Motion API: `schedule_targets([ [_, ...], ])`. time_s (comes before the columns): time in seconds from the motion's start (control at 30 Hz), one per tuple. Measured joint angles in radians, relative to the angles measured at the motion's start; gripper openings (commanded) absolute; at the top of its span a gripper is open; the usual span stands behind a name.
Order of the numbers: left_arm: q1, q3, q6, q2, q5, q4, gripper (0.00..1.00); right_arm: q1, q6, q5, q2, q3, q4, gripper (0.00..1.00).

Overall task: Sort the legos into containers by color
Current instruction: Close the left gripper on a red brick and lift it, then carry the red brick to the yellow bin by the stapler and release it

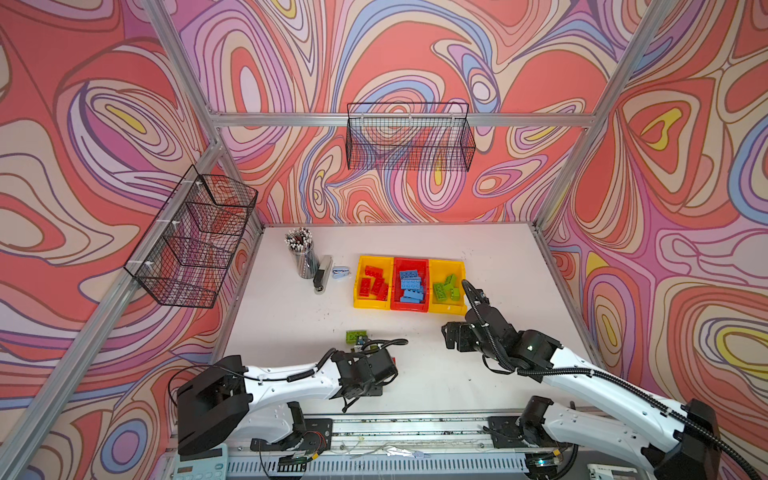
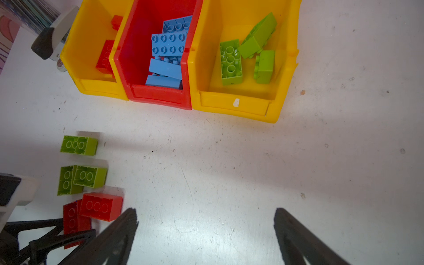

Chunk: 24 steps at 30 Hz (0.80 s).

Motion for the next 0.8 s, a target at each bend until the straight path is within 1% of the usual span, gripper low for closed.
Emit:
schedule_targets([
  [0.1,0.0,0.005,0.0,0.006,0.0,0.002,0.59,0.0,0.0,0.003,-0.01,-0.003,0.0,0.98],
  [0.33,0.003,0.008,0.007,0.006,-0.03,-0.027,0.46,0.0,-0.006,0.008,-0.016,-0.017,0.003,0.98],
  [0.37,0.007,0.008,0.009,0.006,-0.032,-0.031,0.43,0.0,-0.007,0.007,-0.015,-0.018,0.004,0.98],
  [0.47,0.02,0.008,0.013,0.006,-0.039,-0.043,0.26,0.0,-0.008,0.007,-0.015,-0.022,0.008,0.98],
  [0.6,0.026,0.014,0.023,0.003,-0.04,-0.073,0.1,0.0,-0.008,0.007,-0.016,-0.028,0.012,0.98],
  [0.7,0.026,0.047,0.032,-0.003,-0.039,-0.121,0.04,0.0,-0.009,0.007,-0.022,-0.032,0.011,0.98],
  [0.8,0.026,0.101,0.042,-0.029,-0.043,-0.172,0.02,0.0,-0.01,0.007,-0.036,-0.032,0.011,0.98],
])
